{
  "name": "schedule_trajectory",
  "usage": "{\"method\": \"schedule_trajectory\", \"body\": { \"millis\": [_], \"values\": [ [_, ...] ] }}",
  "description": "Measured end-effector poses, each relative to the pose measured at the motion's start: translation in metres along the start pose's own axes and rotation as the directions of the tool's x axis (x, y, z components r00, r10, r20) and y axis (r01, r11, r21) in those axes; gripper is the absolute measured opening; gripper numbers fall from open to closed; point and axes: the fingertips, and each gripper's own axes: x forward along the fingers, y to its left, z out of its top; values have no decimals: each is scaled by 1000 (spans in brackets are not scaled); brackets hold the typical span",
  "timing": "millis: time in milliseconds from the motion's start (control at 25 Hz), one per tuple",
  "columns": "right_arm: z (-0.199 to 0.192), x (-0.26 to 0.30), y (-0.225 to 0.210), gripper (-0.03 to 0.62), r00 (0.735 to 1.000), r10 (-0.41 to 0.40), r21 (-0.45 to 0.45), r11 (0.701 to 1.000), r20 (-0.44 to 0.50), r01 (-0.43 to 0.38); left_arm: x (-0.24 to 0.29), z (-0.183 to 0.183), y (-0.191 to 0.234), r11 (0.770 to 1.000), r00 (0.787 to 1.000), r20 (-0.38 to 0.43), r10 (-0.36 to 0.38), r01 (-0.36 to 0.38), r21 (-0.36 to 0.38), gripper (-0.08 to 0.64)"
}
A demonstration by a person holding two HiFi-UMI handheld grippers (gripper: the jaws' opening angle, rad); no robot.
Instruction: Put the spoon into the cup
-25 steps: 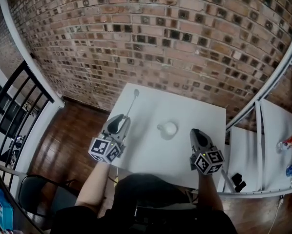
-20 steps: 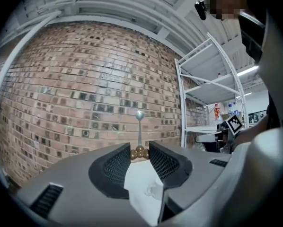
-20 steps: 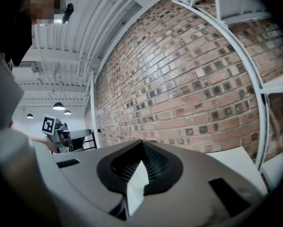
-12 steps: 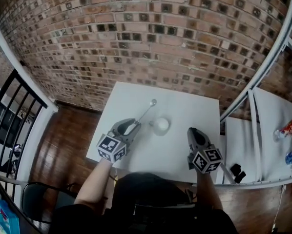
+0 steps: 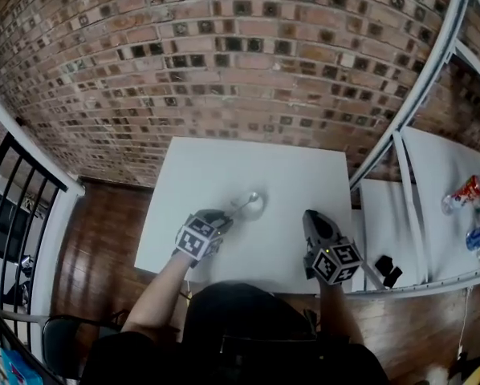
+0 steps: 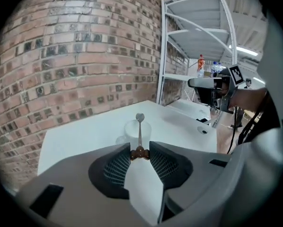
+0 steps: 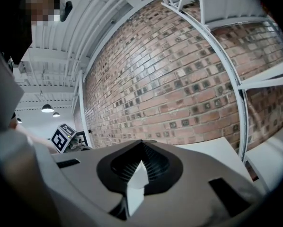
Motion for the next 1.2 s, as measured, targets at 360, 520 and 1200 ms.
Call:
{"method": "schedule_trajectory", "body": {
  "millis": [360, 520, 1200],
  "values": [
    [-1, -4, -7, 5, 1000, -17, 15, 1000, 3, 17, 10, -1, 9, 998, 998, -61, -1, -3, -69, 120],
    [0, -1, -3, 5, 1000, -7, 15, 1000, 7, 6, 10, 4, 11, 999, 998, -65, 1, -4, -49, 121],
    [8, 3, -8, 5, 1000, -26, 8, 1000, 17, 26, 42, 32, 12, 997, 1000, 6, -29, 29, -69, 120]
  ]
}}
